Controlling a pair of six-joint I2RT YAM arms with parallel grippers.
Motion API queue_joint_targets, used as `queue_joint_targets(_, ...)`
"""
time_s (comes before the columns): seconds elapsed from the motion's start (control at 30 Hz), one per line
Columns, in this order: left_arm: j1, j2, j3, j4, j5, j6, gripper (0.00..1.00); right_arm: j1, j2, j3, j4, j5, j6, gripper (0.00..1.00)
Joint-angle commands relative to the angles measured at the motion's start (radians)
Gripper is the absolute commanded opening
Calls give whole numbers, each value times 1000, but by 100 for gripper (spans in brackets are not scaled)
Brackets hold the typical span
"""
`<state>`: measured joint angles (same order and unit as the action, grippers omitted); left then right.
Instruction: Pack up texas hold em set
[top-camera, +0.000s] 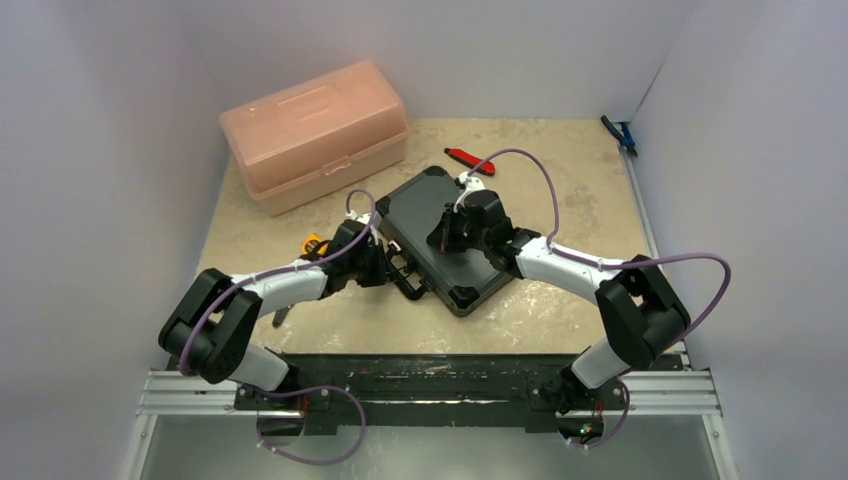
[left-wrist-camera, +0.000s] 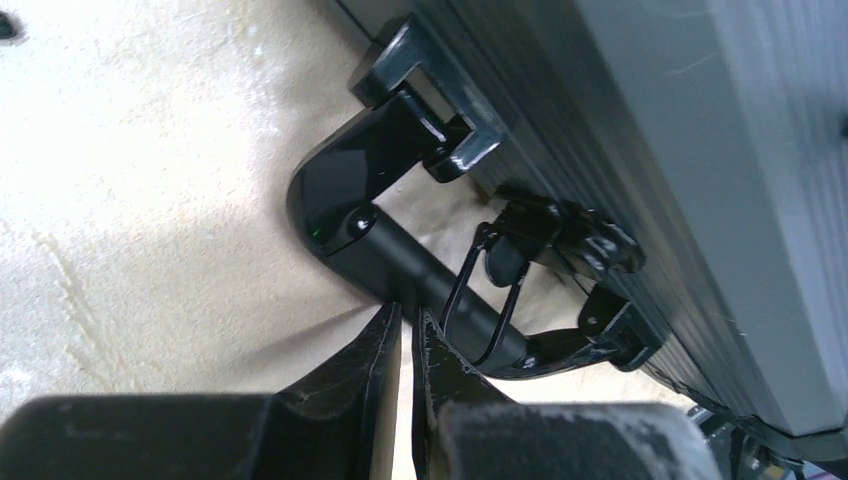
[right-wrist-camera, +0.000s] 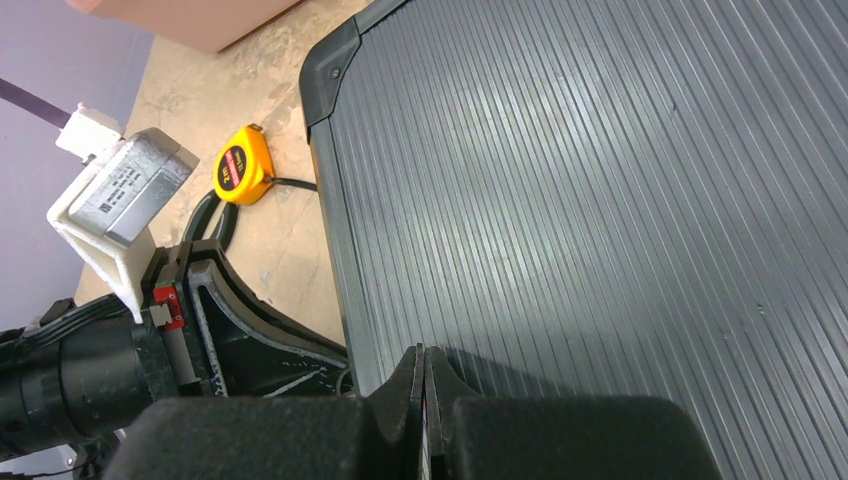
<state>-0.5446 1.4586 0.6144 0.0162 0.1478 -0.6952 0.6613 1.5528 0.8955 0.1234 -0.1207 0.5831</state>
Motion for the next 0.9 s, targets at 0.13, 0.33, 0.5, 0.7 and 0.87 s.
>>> queue_joint_targets(0.13, -8, -32, 84, 103, 64, -29, 7, 21, 36, -33, -220, 15, -26, 0)
queue_joint_targets(0.33, -8, -8, 116, 101, 67, -26, 7, 21, 38, -32, -220, 13, -25, 0)
queue_joint_targets(0.5, -7, 30, 137, 101, 67, -12, 7, 23, 39, -30, -224, 13, -26, 0)
queue_joint_targets(0.7, -8, 28, 135, 107, 69, -13, 7, 23, 47, -32, -221, 12, -25, 0)
queue_joint_targets(0.87, -8, 31, 132, 106, 68, -14, 6, 22, 52, -30, -219, 10, -24, 0)
